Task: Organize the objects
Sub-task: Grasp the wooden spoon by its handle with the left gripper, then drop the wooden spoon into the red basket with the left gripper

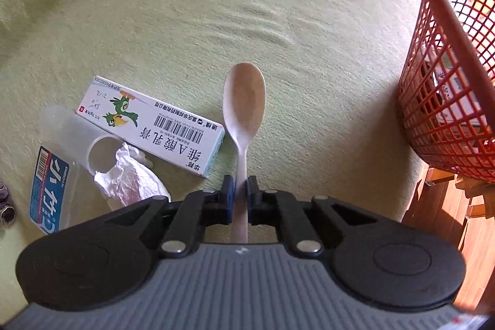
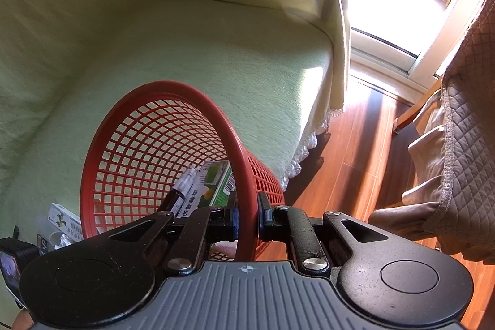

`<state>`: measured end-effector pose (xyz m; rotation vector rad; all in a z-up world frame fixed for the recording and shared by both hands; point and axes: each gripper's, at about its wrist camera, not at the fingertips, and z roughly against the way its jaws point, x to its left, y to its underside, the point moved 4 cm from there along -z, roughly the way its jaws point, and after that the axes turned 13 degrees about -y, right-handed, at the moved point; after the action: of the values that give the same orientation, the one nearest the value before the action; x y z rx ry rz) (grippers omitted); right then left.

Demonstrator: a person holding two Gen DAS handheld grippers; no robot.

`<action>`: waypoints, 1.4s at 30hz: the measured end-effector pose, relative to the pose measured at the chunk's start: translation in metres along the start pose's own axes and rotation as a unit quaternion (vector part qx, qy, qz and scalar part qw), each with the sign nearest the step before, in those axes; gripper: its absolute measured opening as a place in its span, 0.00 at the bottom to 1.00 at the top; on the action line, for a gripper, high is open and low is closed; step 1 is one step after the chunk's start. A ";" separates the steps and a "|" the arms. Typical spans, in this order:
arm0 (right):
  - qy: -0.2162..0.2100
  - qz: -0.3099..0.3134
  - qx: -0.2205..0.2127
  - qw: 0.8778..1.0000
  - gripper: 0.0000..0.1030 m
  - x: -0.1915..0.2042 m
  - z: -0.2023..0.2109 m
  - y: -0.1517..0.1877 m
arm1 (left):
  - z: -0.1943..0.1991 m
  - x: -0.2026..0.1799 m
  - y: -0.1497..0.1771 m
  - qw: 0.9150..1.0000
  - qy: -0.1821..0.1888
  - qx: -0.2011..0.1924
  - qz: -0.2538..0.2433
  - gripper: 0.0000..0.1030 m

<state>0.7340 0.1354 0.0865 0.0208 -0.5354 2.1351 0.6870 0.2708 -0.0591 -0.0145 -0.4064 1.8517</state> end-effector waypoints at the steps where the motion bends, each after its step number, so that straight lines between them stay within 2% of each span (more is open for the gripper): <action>1: 0.000 0.000 0.001 1.000 0.08 0.000 0.000 0.000 | 0.004 0.001 0.000 1.000 0.004 -0.001 0.004 0.05; 8: 0.003 0.004 0.003 1.000 0.08 0.000 -0.002 -0.002 | 0.047 0.016 -0.011 0.999 0.030 -0.014 0.036 0.05; 14: 0.006 0.020 0.006 1.000 0.08 0.004 -0.004 -0.004 | 0.081 0.016 -0.027 0.999 0.036 0.004 0.040 0.05; 20: 0.009 0.032 0.007 0.999 0.08 0.006 -0.006 -0.004 | 0.118 0.006 -0.045 0.997 0.063 -0.009 0.046 0.05; 26: 0.013 0.047 0.009 0.999 0.08 0.009 -0.008 -0.005 | 0.151 -0.020 -0.062 0.994 0.101 -0.026 0.026 0.05; 35: 0.022 0.063 0.015 0.998 0.08 0.014 -0.014 -0.008 | 0.157 -0.063 -0.077 0.992 0.125 -0.021 -0.010 0.05; 42: 0.021 0.071 0.013 0.997 0.07 0.016 -0.016 -0.008 | 0.155 -0.081 -0.088 0.991 0.131 -0.018 -0.016 0.05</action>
<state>0.7338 0.1579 0.0786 -0.0484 -0.4963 2.2754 0.7609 0.1768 0.0952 -0.2727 -0.2549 1.7814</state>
